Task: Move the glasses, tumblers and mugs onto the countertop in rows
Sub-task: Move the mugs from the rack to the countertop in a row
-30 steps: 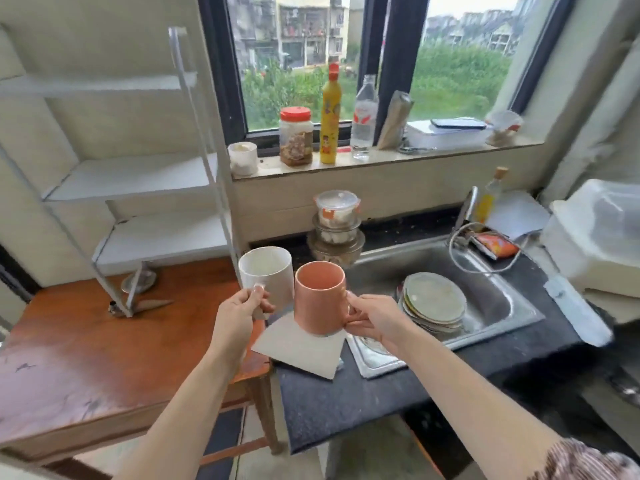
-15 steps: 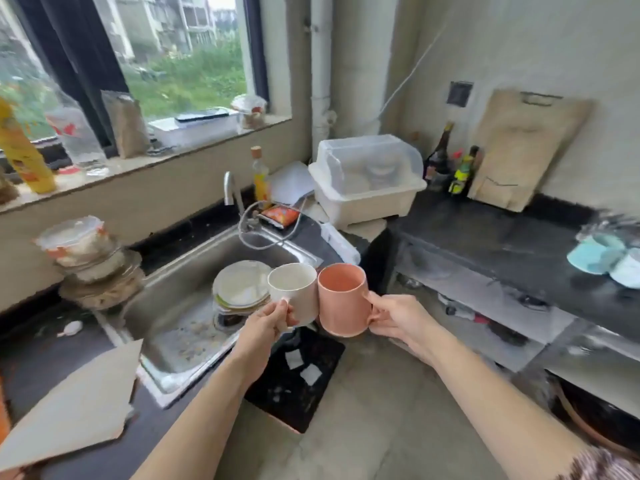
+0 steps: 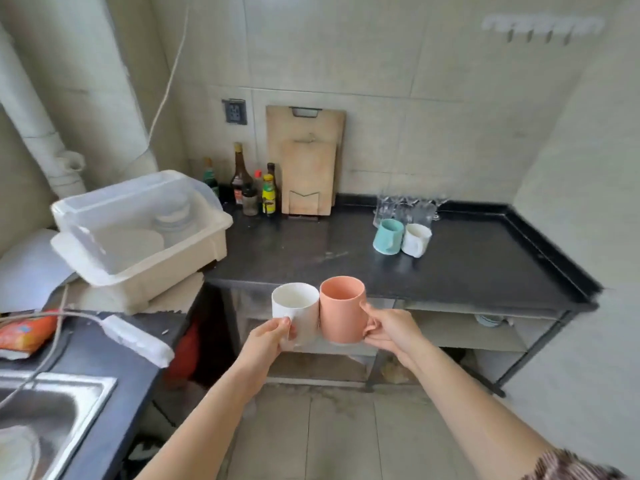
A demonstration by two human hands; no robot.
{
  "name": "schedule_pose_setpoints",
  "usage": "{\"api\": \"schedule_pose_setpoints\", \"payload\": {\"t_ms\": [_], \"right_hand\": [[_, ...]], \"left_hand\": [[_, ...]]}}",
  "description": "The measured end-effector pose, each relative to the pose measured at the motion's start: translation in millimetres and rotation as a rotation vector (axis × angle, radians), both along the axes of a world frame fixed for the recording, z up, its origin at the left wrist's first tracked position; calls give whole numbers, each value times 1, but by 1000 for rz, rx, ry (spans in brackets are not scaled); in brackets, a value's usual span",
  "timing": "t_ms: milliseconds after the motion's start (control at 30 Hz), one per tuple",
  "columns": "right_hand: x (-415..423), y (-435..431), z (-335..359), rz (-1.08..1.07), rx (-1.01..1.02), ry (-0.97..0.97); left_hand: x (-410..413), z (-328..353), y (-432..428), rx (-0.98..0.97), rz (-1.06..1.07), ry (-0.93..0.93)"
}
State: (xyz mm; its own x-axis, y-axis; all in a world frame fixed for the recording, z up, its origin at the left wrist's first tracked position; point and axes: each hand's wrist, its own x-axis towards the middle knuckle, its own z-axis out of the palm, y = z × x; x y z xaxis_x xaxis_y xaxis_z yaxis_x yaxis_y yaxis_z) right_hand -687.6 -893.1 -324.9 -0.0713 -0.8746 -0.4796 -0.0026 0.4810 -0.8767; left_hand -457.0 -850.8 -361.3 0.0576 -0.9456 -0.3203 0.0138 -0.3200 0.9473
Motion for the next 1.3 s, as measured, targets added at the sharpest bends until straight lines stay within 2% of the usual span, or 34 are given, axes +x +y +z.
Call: {"api": "schedule_pose_setpoints", "payload": {"t_ms": [233, 567, 733, 900, 1133, 1300], "right_hand": [[-45, -81, -19, -388, 68, -96], [-143, -146, -43, -615, 111, -52], [-214, -192, -47, -646, 114, -51], [-297, -256, -55, -639, 134, 11], [-404, -348, -72, -491, 200, 101], [-433, -402, -87, -440, 251, 132]], "left_hand": [[-65, 1, -126, 34, -189, -82], [-181, -22, -233, 131, -314, -102], [-252, -28, -276, 143, -373, -93], [-335, -39, -332, 181, -330, -74], [-438, -52, -403, 327, -211, -53], [-484, -69, -437, 342, -30, -99]]}}
